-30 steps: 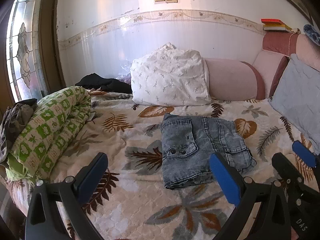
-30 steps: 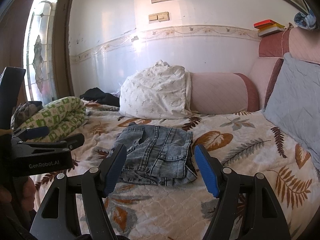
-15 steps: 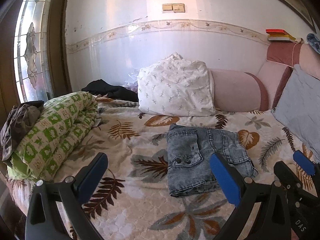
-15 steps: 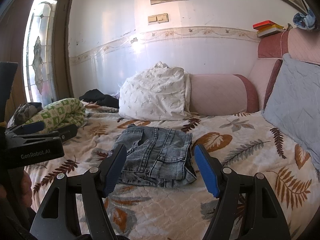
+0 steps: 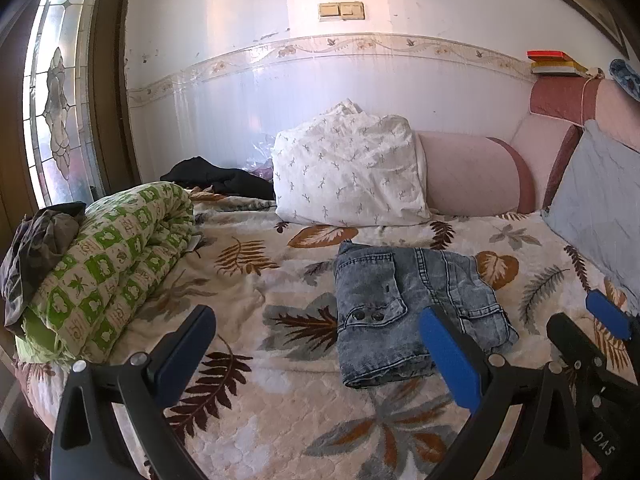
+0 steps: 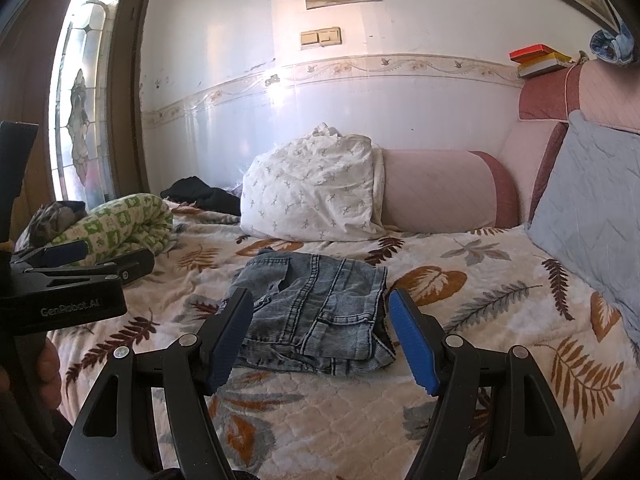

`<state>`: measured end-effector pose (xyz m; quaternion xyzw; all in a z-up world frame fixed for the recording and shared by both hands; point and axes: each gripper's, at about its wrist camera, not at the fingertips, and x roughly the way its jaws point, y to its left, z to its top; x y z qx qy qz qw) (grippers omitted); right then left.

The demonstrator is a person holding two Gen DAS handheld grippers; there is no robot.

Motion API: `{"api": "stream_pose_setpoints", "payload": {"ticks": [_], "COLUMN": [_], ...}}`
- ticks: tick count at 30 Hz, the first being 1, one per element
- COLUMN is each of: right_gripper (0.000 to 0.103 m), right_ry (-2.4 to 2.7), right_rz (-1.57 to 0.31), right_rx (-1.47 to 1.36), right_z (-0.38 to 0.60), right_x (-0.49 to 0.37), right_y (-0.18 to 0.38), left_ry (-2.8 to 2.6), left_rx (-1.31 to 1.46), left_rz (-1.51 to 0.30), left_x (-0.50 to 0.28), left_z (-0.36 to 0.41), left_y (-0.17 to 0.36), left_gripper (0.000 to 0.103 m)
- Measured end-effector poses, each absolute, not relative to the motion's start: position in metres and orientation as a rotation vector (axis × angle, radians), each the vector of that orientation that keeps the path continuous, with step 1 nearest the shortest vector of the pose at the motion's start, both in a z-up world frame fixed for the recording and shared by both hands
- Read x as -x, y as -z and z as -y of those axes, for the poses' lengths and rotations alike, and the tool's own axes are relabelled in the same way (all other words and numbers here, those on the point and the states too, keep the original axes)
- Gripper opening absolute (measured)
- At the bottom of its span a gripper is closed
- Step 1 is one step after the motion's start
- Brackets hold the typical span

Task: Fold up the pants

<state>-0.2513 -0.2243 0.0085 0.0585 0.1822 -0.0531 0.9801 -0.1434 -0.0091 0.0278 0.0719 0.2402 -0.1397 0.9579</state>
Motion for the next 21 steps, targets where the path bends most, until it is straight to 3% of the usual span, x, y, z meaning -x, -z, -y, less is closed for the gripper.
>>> {"api": "stream_pose_setpoints", "payload": {"ticks": [21], "right_gripper": [0.070], "right_ry": [0.101], "right_rz": [-0.375], "right_rx": [-0.108], "right_z": [0.2195], "right_x": [0.2474], "right_y": [-0.0048], "left_ry": [0.273], "left_rx": [-0.158], "left_rz": [-0.498], "left_x": [0.1372], "left_z": [-0.0002], "left_y": [-0.0248], "left_gripper": [0.103]}}
